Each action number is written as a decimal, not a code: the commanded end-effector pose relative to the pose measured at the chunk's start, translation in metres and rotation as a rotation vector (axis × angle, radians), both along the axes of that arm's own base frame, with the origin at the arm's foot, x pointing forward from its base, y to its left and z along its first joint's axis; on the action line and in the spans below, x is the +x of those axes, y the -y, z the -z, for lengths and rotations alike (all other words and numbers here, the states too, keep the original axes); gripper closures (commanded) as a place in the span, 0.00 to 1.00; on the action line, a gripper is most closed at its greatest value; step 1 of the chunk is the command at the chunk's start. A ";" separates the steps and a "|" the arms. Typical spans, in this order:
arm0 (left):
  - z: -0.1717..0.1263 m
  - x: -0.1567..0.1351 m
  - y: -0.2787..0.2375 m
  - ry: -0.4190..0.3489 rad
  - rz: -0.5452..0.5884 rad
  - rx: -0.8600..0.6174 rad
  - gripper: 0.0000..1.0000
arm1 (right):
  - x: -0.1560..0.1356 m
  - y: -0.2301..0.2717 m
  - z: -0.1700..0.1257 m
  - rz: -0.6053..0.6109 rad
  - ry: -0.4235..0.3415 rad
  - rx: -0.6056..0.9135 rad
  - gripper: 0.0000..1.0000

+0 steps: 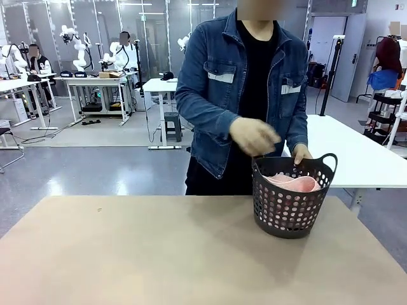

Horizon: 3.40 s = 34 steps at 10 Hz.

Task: Fold the towel.
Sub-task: Grab the top end of the 100 cm Hotel Towel extended by the human.

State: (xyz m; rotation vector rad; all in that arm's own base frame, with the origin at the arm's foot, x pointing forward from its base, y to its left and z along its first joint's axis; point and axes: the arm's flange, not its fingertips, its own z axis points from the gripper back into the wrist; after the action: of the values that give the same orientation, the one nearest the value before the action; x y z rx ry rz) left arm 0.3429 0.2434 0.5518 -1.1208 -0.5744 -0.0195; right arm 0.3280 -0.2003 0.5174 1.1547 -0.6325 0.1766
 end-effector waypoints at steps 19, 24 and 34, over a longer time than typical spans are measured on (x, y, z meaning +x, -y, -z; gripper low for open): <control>-0.001 0.001 0.000 0.014 0.010 -0.015 0.00 | 0.001 0.001 0.000 -0.006 0.023 0.005 0.00; -0.001 0.001 0.000 0.014 0.010 -0.015 0.00 | 0.001 0.001 0.000 -0.006 0.023 0.005 0.00; -0.001 0.001 0.000 0.014 0.010 -0.015 0.00 | 0.001 0.001 0.000 -0.006 0.023 0.005 0.00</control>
State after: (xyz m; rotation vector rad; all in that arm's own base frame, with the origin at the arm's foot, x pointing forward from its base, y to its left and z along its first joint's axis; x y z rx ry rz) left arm 0.3430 0.2432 0.5518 -1.1207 -0.5740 -0.0199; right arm 0.3281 -0.2001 0.5175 1.1542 -0.6324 0.1771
